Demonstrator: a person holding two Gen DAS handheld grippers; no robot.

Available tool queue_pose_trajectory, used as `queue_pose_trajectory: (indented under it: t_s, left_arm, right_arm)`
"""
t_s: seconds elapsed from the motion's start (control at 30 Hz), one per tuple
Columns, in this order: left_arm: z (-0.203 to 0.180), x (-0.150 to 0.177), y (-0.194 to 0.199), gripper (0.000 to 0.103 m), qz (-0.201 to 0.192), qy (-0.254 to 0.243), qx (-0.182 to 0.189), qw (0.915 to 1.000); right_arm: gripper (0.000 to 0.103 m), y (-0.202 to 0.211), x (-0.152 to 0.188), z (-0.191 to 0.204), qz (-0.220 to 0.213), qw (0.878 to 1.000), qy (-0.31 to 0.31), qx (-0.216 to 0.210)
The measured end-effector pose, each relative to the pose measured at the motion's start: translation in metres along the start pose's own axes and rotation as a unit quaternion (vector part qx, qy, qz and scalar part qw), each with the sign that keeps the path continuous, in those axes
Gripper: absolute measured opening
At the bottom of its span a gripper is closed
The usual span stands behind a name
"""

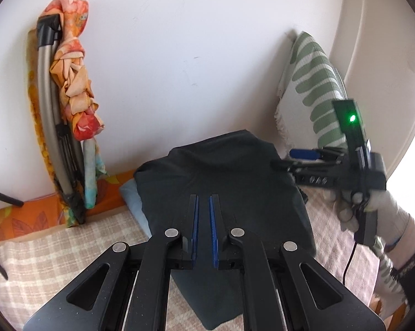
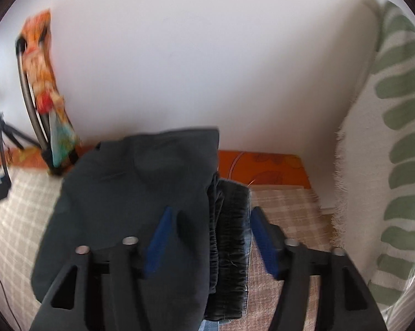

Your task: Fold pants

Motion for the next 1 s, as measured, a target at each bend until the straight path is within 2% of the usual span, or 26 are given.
queue_pose_trajectory:
  t_s: [0.1,0.27,0.33,0.37,0.43,0.63,0.7,0.77,0.8,1.0]
  left_arm:
    - [-0.002,0.006,0.006,0.008,0.006,-0.007,0.003,1.0]
    - [-0.01,0.009,0.02,0.029,0.004,-0.007,-0.003,1.0]
    - [-0.013,0.012,0.029,0.044,-0.001,-0.011,-0.009,0.9999]
    - [-0.016,0.013,0.033,0.047,-0.004,-0.014,-0.012,0.9998]
    - [-0.021,0.017,0.042,0.059,-0.006,-0.017,-0.016,0.9997]
    - [-0.031,0.033,0.075,0.077,-0.02,-0.023,-0.035,0.9989]
    - [-0.034,0.038,0.088,0.08,-0.028,-0.024,-0.039,0.9986]
    - [-0.039,0.042,0.099,0.08,-0.032,-0.027,-0.038,0.9984]
    - [-0.042,0.046,0.106,0.08,-0.034,-0.03,-0.041,0.9981]
    - [-0.054,0.065,0.134,0.081,-0.036,-0.041,-0.05,0.9973]
  right_arm:
    - [0.069,0.015,0.002,-0.002,-0.013,1.0,-0.006,0.003]
    - [0.078,0.041,0.005,-0.003,-0.034,0.999,-0.016,-0.005]
    - [0.081,0.054,0.009,0.001,-0.043,0.999,-0.016,-0.012]
    - [0.082,0.058,0.01,0.003,-0.046,0.999,-0.014,-0.011]
    - [0.084,0.071,0.015,0.008,-0.055,0.998,-0.01,-0.011]
    - [0.084,0.099,0.036,0.026,-0.068,0.997,-0.008,-0.021]
    - [0.086,0.109,0.044,0.034,-0.072,0.997,-0.006,-0.026]
    - [0.1,0.121,0.053,0.042,-0.079,0.997,-0.004,-0.021]
    - [0.102,0.129,0.059,0.046,-0.088,0.996,-0.002,-0.015]
    - [0.103,0.158,0.089,0.069,-0.099,0.995,0.009,-0.005]
Point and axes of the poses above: each gripper's, at about its wrist camera, not at the fingertips, and y roughly against the way its jaws point, z to its left, x to its underside, the point moved 9 cm from there along -y, roughly the way its jaws point, and after that the axes turned 12 degrees about z, right-handed, at the moved point
